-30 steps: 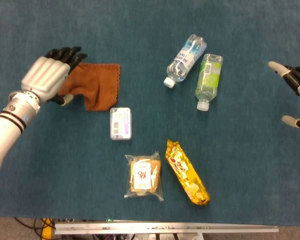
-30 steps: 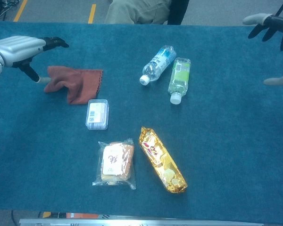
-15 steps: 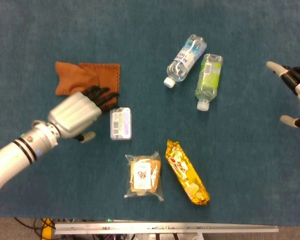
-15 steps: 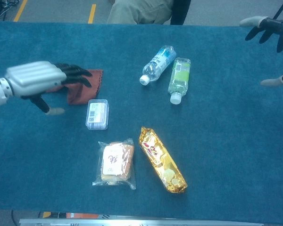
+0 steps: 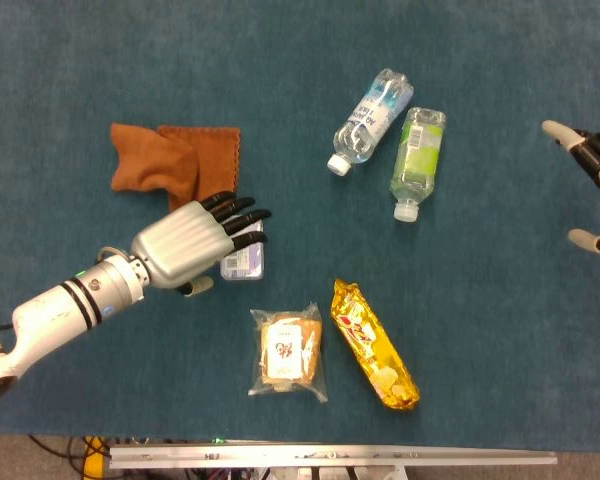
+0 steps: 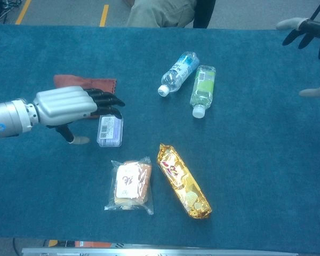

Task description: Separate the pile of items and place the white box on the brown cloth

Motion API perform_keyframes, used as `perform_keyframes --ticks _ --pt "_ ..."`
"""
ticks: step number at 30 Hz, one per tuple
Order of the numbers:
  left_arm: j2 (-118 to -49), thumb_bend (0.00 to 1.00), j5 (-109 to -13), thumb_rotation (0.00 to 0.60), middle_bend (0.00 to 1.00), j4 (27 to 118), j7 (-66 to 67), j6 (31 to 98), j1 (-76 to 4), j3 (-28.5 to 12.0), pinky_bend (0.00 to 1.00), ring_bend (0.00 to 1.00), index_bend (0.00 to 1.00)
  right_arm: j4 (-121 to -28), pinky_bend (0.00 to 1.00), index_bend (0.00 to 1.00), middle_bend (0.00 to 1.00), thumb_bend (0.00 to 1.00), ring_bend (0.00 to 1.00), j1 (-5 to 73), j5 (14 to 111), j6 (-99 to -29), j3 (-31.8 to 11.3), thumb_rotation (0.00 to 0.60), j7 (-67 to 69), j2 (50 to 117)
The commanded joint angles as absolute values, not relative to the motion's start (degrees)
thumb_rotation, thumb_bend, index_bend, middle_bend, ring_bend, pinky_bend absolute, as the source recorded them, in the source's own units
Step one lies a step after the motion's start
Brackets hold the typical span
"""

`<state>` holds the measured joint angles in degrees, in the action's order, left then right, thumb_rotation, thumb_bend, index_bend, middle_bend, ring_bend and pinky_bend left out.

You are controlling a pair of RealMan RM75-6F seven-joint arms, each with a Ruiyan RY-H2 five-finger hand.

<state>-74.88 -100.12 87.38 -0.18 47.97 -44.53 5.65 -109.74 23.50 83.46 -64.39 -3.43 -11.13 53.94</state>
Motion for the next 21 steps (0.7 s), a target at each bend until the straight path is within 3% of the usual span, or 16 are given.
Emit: perform_keyframes --ticks 1,16,21 --pt "-76.1 0.27 -100.6 0.6 0.06 86.6 -0.1 47.2 -45.2 6.2 0.09 0.0 0.16 -109.5 0.45 0.04 0.27 0.0 0.3 23.6 83.0 -64.1 -3.5 0.6 -11.2 54.1" --pt "-80.6 0.27 -98.7 0.6 0.06 81.1 1.3 45.3 -46.7 6.4 0.09 0.0 0.17 -108.8 0.45 0.04 0.27 0.0 0.3 23.6 82.2 -63.5 -3.5 0.6 -10.7 54.2" --pt "-81.5 0.27 -98.8 0.6 0.08 79.5 0.6 45.9 -46.7 6.9 0.09 0.0 0.22 -108.8 0.45 0.04 0.27 0.0 0.3 23.6 82.1 -63.5 -3.5 0.6 -10.7 54.1"
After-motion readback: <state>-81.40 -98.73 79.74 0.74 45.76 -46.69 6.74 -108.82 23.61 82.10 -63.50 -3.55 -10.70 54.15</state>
